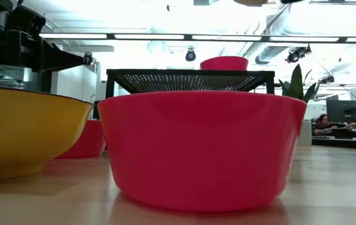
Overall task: Pick & Place Mini bowls
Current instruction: Put the bottom right yellow patterned bowl on the shelf
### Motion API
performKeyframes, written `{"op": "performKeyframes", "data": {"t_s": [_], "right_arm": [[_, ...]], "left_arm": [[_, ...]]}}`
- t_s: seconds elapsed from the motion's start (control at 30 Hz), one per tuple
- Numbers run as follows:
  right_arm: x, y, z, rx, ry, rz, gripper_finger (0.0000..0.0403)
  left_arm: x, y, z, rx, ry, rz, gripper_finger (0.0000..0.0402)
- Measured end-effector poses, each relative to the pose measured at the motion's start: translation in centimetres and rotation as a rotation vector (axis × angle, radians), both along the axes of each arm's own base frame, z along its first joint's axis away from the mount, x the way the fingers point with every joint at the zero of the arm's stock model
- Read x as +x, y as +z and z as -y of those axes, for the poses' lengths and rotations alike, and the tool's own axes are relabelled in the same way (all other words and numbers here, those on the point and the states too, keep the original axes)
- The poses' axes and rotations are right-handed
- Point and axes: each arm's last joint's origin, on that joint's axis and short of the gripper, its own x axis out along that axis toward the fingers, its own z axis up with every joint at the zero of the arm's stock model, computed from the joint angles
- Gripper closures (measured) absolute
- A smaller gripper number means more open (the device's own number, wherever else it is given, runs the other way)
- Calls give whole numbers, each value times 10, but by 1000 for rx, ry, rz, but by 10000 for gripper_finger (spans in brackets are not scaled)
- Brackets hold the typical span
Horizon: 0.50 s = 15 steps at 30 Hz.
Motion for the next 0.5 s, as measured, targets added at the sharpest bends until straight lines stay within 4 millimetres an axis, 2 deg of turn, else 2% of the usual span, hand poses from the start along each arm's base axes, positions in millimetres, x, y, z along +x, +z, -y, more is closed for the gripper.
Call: {"op": "performKeyframes", "data": {"t_s": [0.2, 0.33, 0.5], "right_arm": [[7, 33, 44, -47, 5, 99, 402], [22, 43, 67, -64, -26, 137, 402], [46, 44, 95, -88, -127, 149, 402]], "left_arm": [[0, 0, 0, 0, 0, -1, 284], [0, 0, 0, 0, 0, -1, 284], [0, 0, 0, 0, 0, 0, 284]]}}
